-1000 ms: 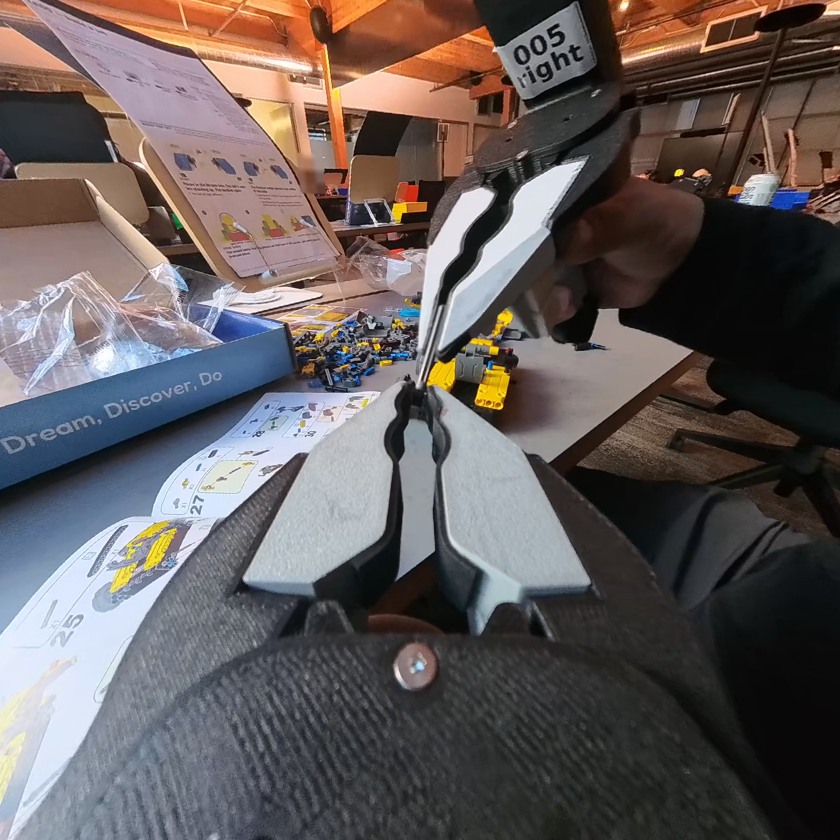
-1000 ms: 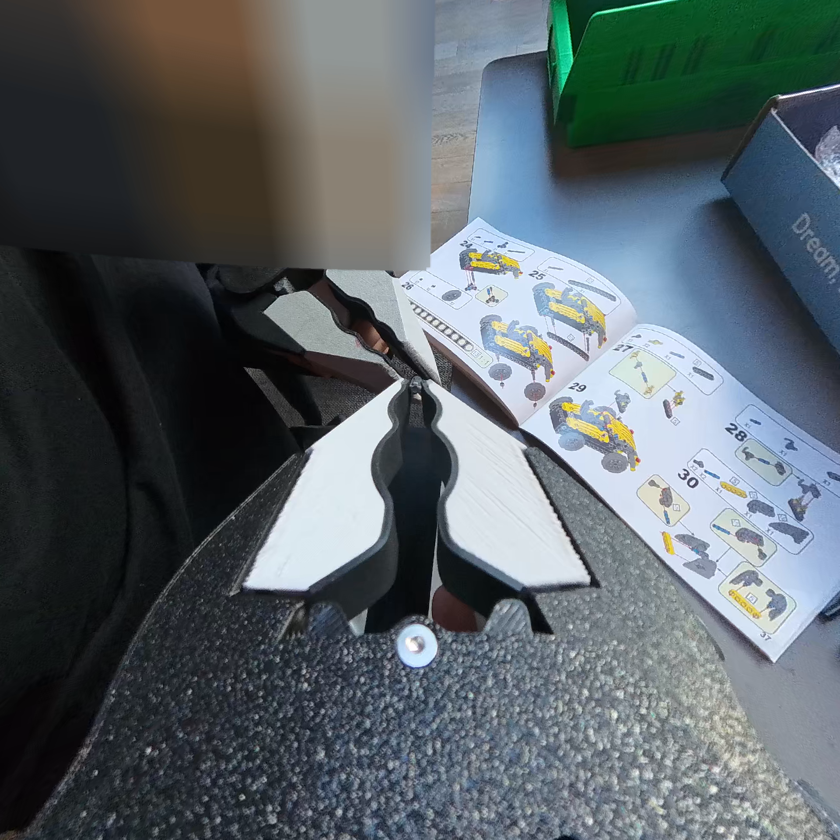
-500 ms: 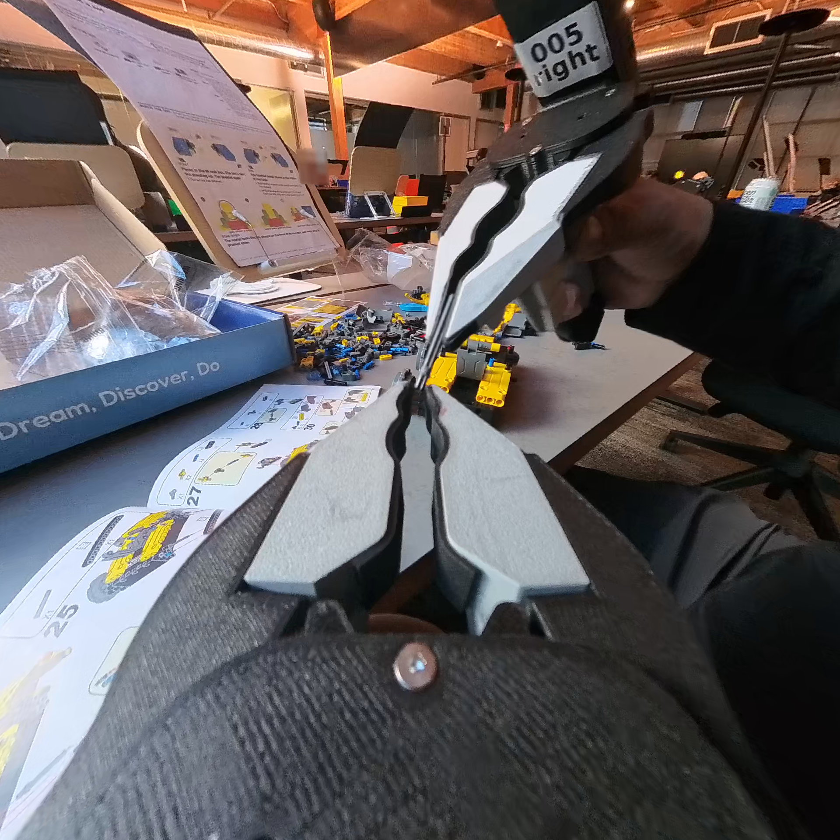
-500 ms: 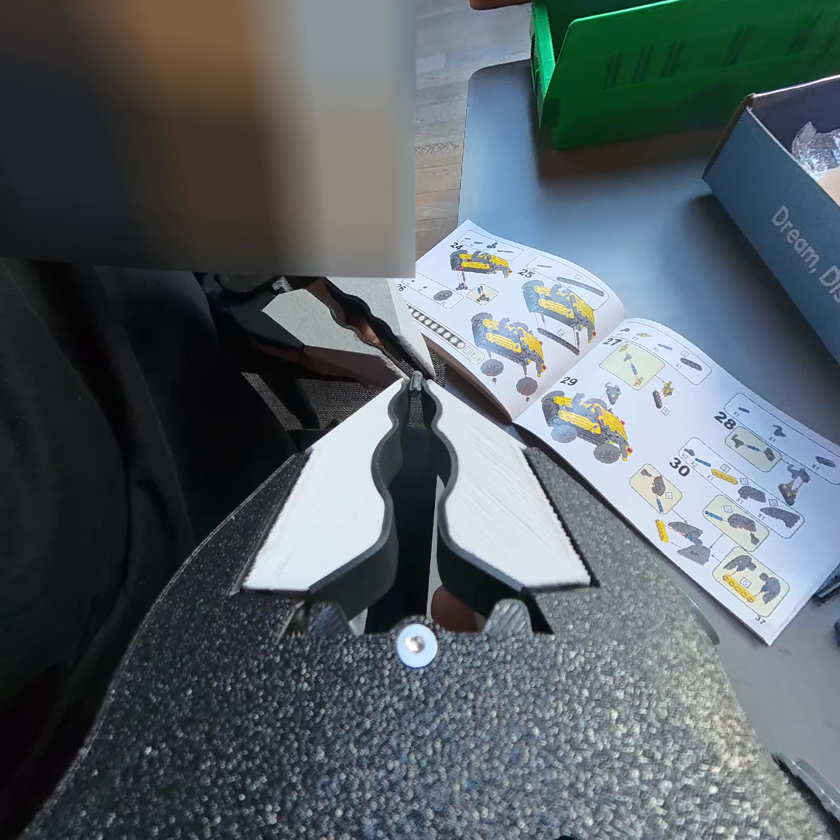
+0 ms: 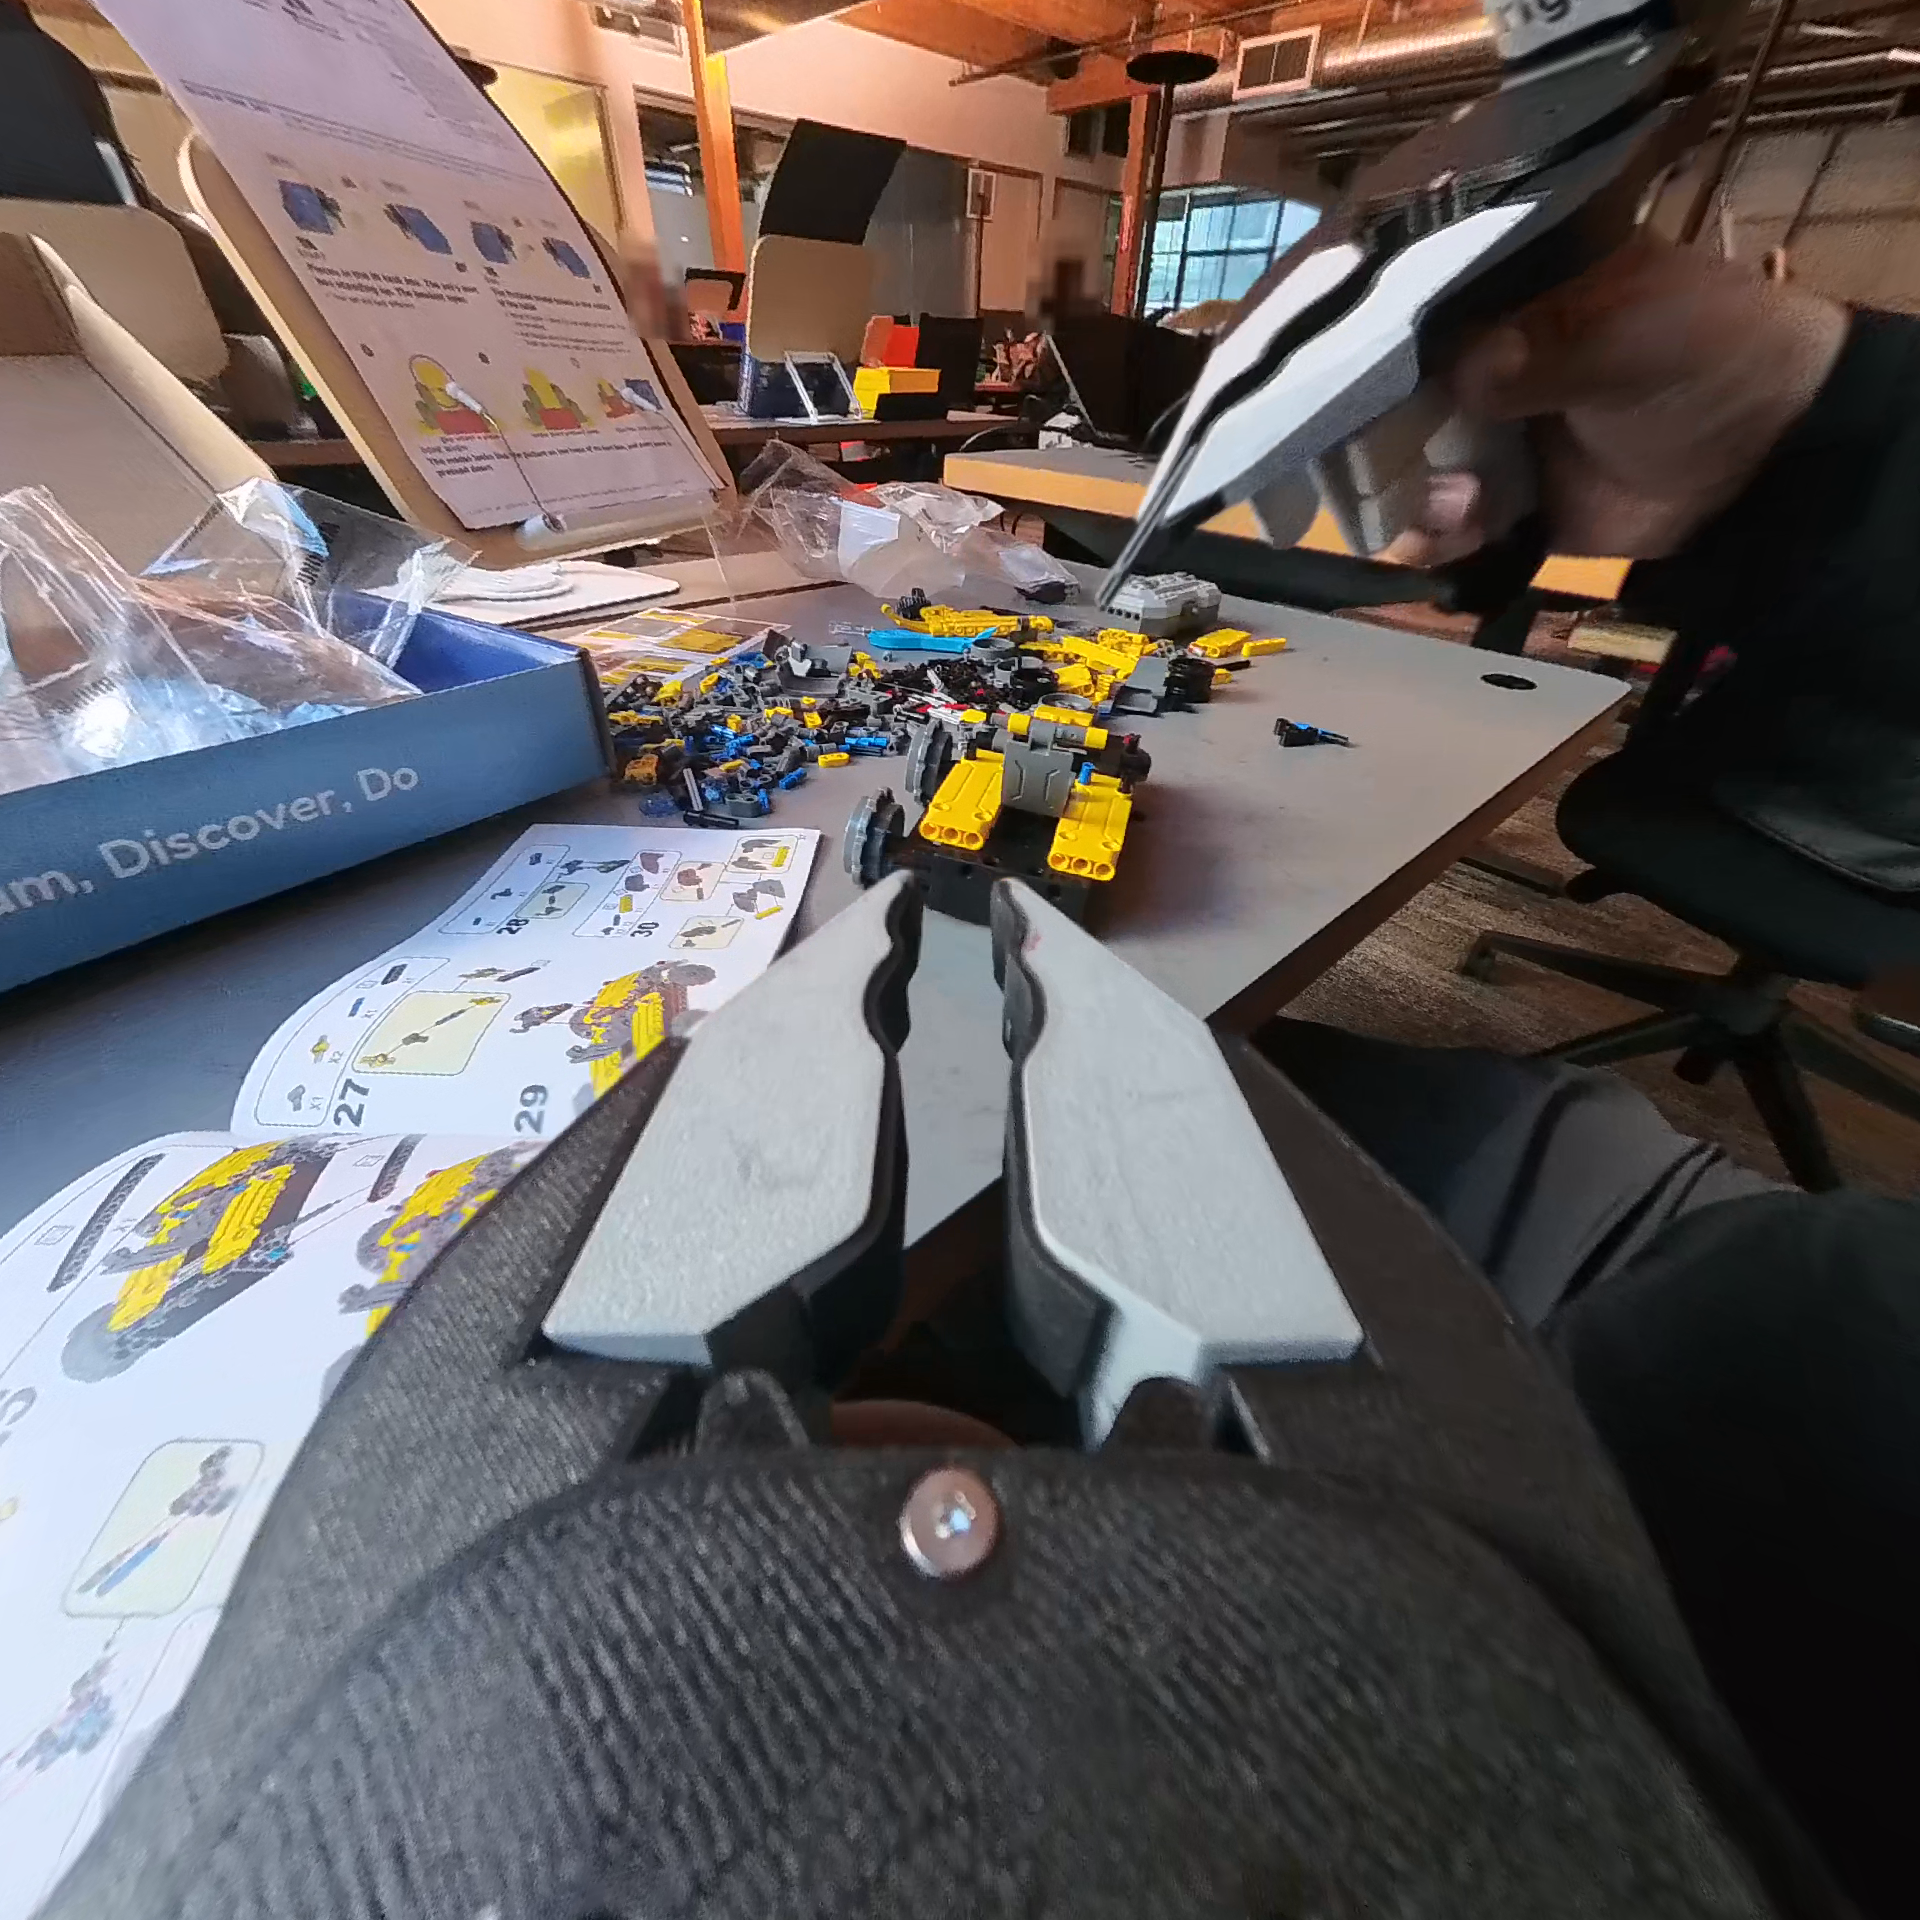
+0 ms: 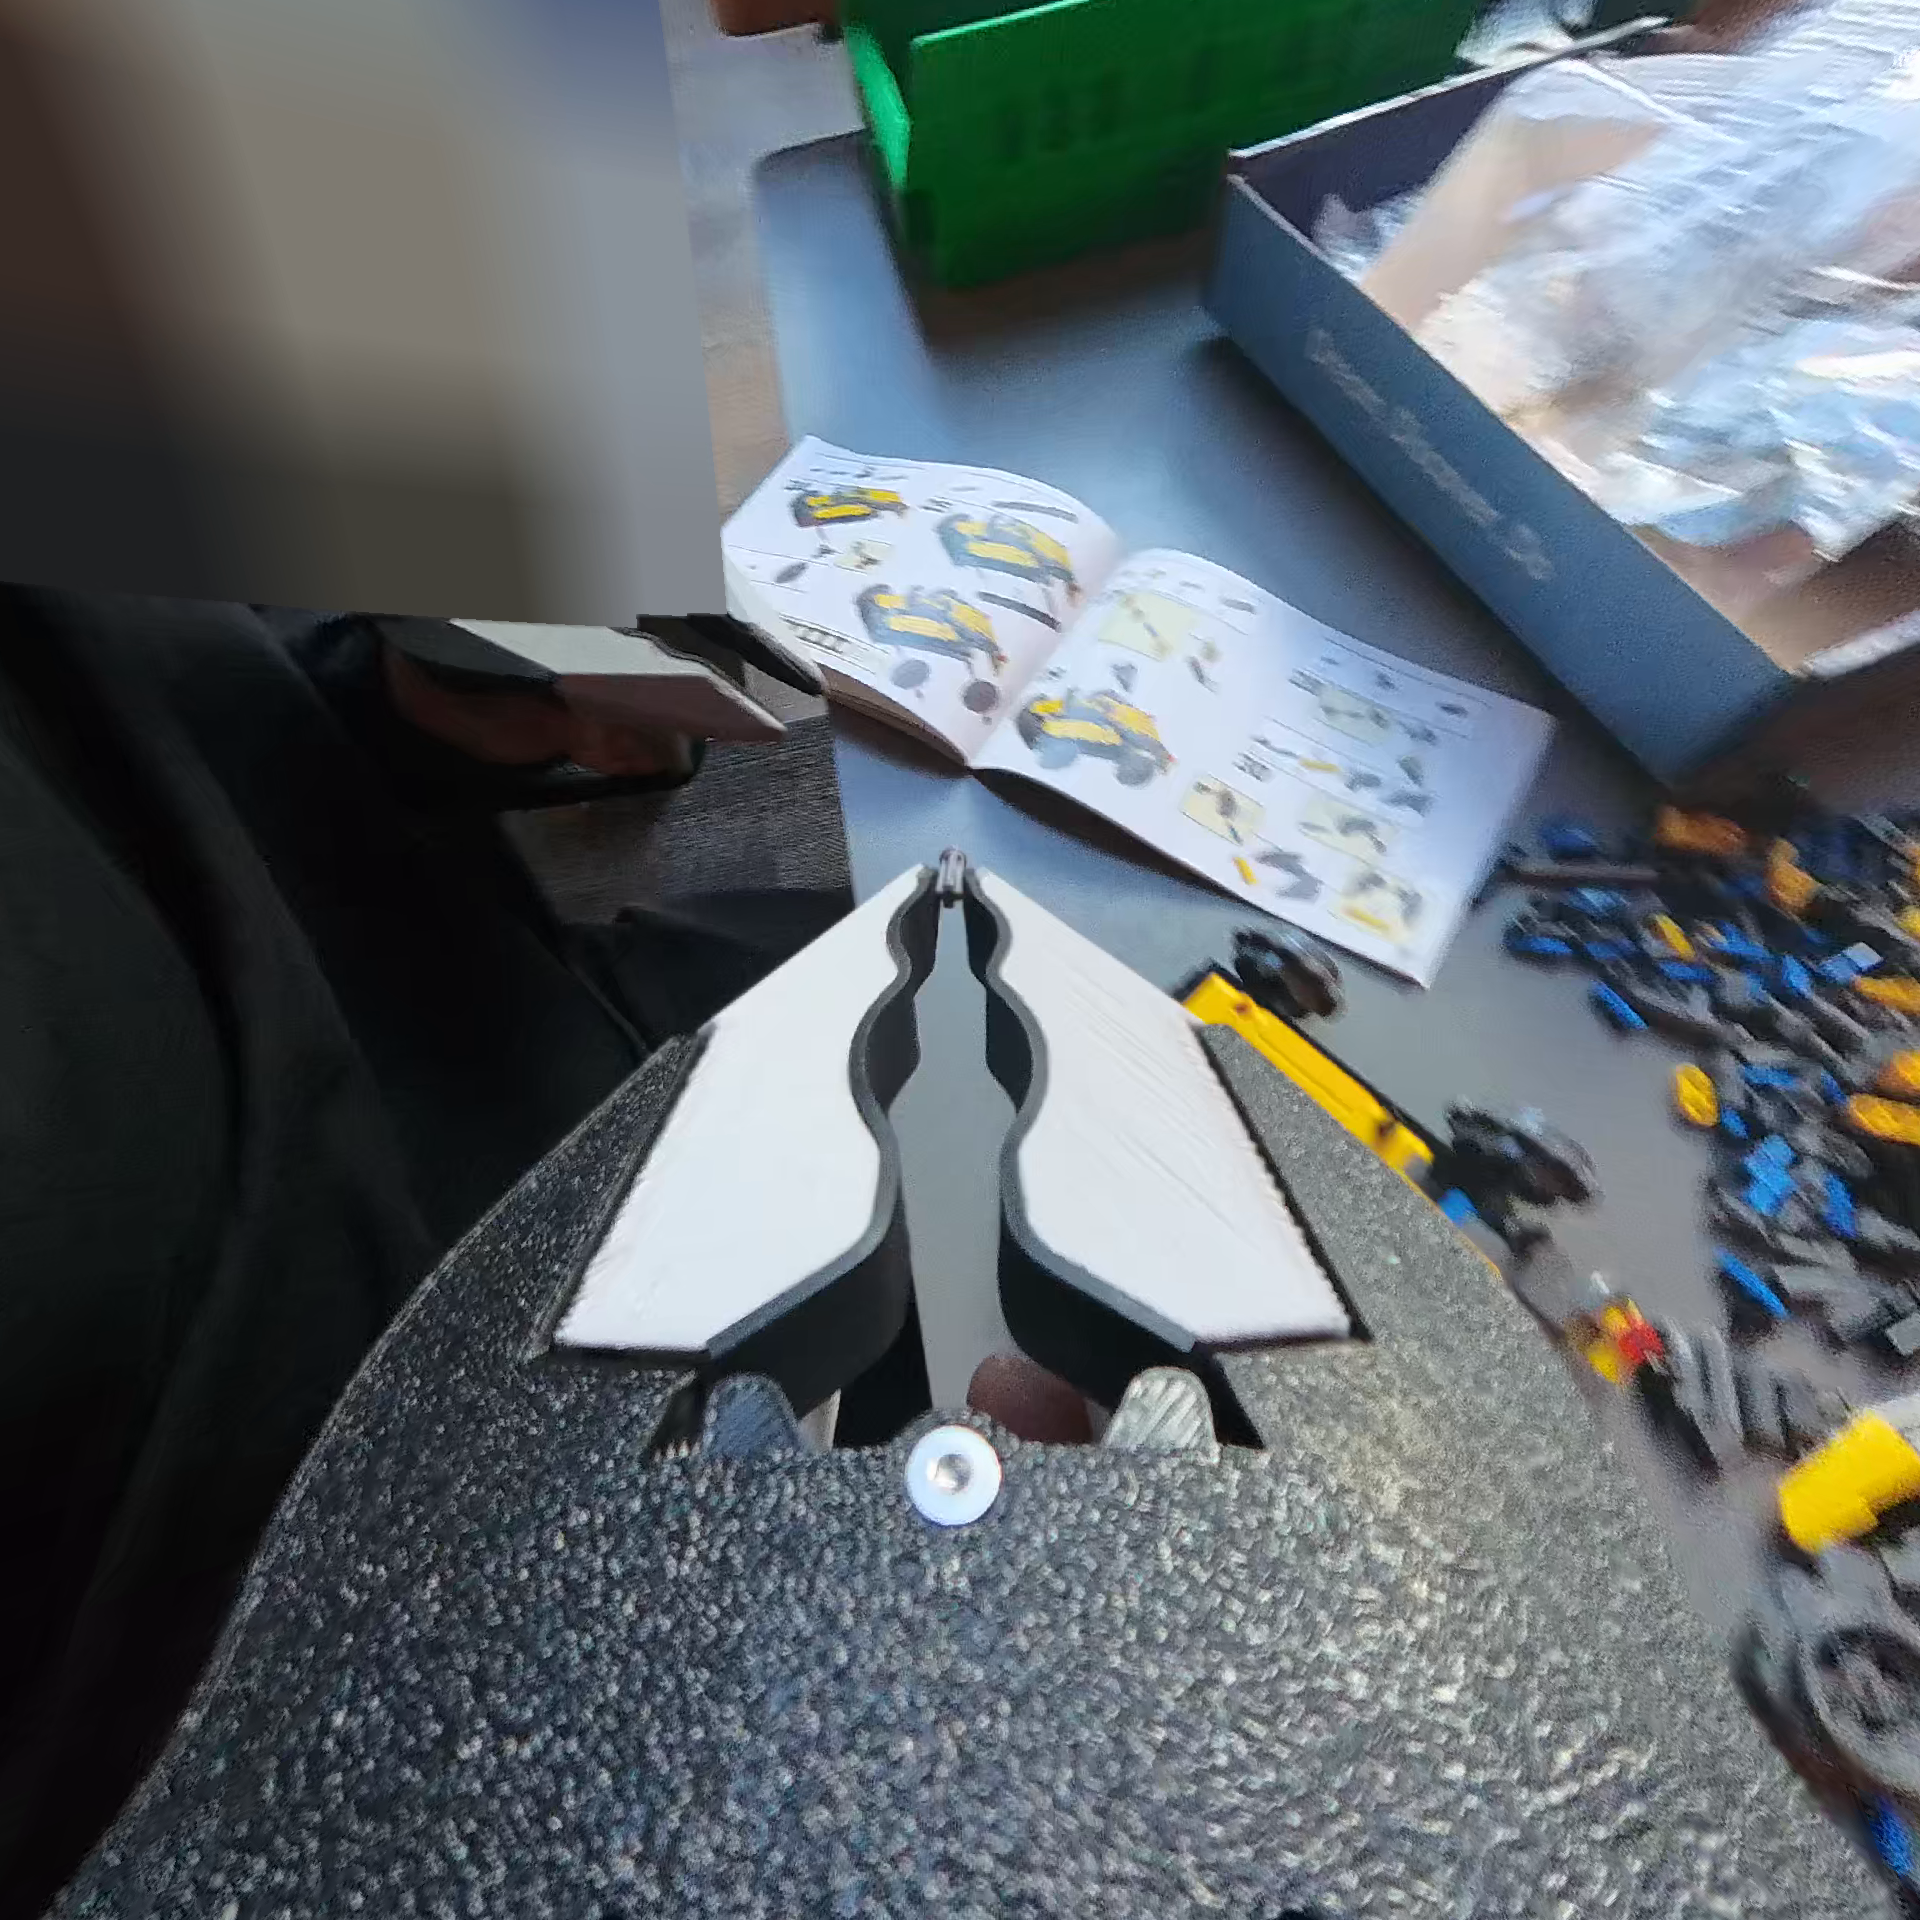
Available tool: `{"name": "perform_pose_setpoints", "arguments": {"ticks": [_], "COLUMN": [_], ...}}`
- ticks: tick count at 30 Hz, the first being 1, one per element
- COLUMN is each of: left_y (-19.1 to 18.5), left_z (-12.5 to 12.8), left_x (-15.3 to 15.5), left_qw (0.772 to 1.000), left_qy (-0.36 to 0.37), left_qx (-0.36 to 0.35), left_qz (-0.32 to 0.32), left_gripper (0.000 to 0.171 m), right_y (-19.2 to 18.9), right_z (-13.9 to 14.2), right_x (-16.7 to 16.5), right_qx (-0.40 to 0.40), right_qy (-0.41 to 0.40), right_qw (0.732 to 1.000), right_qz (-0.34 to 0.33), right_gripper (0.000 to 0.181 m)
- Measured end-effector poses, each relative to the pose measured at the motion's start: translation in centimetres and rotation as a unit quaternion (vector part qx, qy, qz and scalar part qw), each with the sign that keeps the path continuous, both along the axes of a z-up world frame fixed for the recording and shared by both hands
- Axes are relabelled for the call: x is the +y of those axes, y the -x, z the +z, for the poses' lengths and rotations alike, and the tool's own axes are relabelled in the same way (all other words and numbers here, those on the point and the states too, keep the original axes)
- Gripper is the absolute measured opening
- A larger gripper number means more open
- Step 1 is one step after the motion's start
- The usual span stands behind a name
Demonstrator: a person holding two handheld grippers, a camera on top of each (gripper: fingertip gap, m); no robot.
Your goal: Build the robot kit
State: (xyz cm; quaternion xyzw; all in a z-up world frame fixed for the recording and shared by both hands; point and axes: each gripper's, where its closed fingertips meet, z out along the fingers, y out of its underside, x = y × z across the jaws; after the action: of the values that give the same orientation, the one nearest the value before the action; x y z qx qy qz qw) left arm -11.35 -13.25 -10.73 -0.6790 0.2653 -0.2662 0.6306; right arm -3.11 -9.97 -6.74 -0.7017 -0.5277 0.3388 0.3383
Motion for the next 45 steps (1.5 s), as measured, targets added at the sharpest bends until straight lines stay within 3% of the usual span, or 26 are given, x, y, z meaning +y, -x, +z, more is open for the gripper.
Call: {"name": "perform_pose_setpoints", "arguments": {"ticks": [6, 10, 16, 22, 30, 36, 45], "left_y": [-1.1, -1.7, -1.9, -1.9, -2.0, -2.2, -2.4], "left_z": [-0.7, -1.3, -1.7, -1.9, -1.9, -2.0, -2.1], "left_x": [-0.5, -0.7, -0.7, -0.6, -0.7, -0.9, -0.9], "left_qw": [1.000, 0.999, 0.999, 0.999, 0.999, 0.998, 0.998], "left_qy": [0.003, 0.010, 0.010, 0.011, 0.015, 0.019, 0.019], "left_qx": [0.015, 0.026, 0.035, 0.038, 0.039, 0.038, 0.041], "left_qz": [-0.015, -0.022, -0.022, -0.024, -0.030, -0.037, -0.039], "left_gripper": [0.009, 0.009, 0.009, 0.009, 0.008, 0.008, 0.008], "right_y": [-8.0, -12.1, -15.3, -16.1, -16.8, -17.1, -17.7], "right_z": [-1.1, -4.4, -9.3, -13.1, -12.8, -10.2, -7.5], "right_x": [3.3, 3.9, 4.2, 4.4, 5.5, 5.2, 6.1], "right_qx": [-0.018, -0.060, -0.149, -0.255, -0.247, -0.158, -0.048], "right_qy": [-0.053, -0.075, -0.128, -0.180, -0.167, -0.132, -0.103], "right_qw": [0.988, 0.976, 0.956, 0.931, 0.932, 0.949, 0.949], "right_qz": [-0.142, -0.195, -0.216, -0.188, -0.208, -0.239, -0.294], "right_gripper": [0.004, 0.004, 0.004, 0.004, 0.016, 0.021, 0.025]}}
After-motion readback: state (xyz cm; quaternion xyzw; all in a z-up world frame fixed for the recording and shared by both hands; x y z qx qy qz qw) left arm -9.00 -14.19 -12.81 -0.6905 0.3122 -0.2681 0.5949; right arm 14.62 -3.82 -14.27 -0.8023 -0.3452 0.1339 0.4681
